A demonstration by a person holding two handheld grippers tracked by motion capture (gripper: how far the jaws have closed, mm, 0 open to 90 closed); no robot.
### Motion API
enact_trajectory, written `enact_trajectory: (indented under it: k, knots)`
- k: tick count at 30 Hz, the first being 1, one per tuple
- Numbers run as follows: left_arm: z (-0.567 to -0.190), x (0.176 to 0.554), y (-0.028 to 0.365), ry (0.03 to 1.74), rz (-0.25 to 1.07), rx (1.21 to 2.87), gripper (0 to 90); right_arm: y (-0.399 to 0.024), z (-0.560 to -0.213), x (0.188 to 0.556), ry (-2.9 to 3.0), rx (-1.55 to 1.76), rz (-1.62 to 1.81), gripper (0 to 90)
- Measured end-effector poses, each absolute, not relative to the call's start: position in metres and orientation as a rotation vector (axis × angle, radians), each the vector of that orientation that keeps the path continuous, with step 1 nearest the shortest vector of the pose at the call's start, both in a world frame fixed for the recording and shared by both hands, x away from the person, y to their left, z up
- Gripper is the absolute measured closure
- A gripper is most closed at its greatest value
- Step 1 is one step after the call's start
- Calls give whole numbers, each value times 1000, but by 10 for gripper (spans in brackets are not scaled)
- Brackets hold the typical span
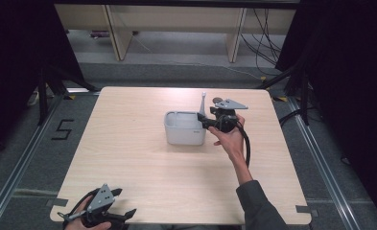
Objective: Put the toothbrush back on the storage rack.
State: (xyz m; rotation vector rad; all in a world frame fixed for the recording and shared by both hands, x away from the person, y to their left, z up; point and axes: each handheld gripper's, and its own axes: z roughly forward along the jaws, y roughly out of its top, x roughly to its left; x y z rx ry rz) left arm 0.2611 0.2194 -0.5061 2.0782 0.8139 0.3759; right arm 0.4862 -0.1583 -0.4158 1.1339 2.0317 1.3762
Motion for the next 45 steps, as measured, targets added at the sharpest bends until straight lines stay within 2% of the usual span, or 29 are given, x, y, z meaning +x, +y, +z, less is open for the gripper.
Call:
enact_trajectory:
  k: [36, 45]
  knots:
    - [-507, 260, 218, 829, 370, 2062, 147, -184, -416, 447, 2051, 1081, 1420, 351]
    - [-504, 260, 220, 810, 378, 2105, 147, -191, -418, 440, 2055, 1079, 1404, 346]
